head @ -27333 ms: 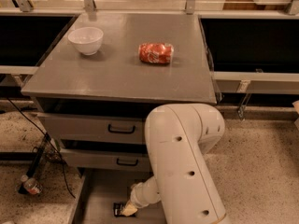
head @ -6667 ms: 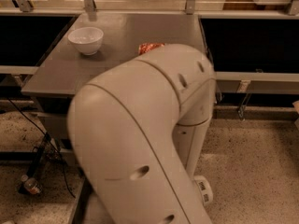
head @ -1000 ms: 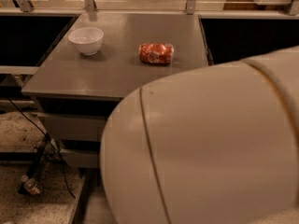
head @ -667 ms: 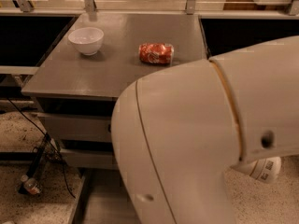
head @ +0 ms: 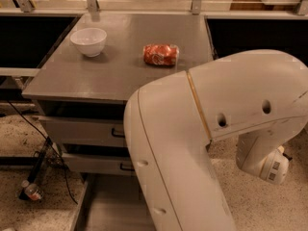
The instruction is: Pick rxbar chocolate from bottom drawer and place on counter
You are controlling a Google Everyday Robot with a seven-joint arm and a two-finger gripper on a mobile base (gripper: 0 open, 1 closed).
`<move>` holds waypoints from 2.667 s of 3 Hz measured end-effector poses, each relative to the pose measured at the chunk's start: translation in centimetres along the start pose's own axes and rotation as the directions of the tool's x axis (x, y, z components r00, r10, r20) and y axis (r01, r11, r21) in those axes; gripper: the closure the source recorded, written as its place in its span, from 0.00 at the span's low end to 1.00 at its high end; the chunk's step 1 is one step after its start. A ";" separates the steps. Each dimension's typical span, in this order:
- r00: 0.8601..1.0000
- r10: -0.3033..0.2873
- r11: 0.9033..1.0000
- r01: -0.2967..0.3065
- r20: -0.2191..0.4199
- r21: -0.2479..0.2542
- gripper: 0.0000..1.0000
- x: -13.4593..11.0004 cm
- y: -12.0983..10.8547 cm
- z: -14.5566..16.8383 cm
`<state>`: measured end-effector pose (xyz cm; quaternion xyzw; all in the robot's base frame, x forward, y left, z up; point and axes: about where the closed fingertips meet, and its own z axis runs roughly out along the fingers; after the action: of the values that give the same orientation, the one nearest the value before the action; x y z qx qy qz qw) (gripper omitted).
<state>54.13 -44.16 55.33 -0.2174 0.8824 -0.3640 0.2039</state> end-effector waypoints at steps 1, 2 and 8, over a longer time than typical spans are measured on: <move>1.000 0.000 1.000 0.000 0.000 0.000 1.00 0.0 0.0 0.0; 1.000 0.008 0.995 -0.005 0.030 -0.095 1.00 -0.5 -0.2 -0.1; 0.937 0.169 0.764 0.072 0.306 -0.642 1.00 -2.0 -0.6 1.6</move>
Offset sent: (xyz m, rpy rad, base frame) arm 0.0018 0.0018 0.0059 0.1660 0.0665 0.0587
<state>56.70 -44.32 55.12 -0.3111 0.9087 0.0104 0.2782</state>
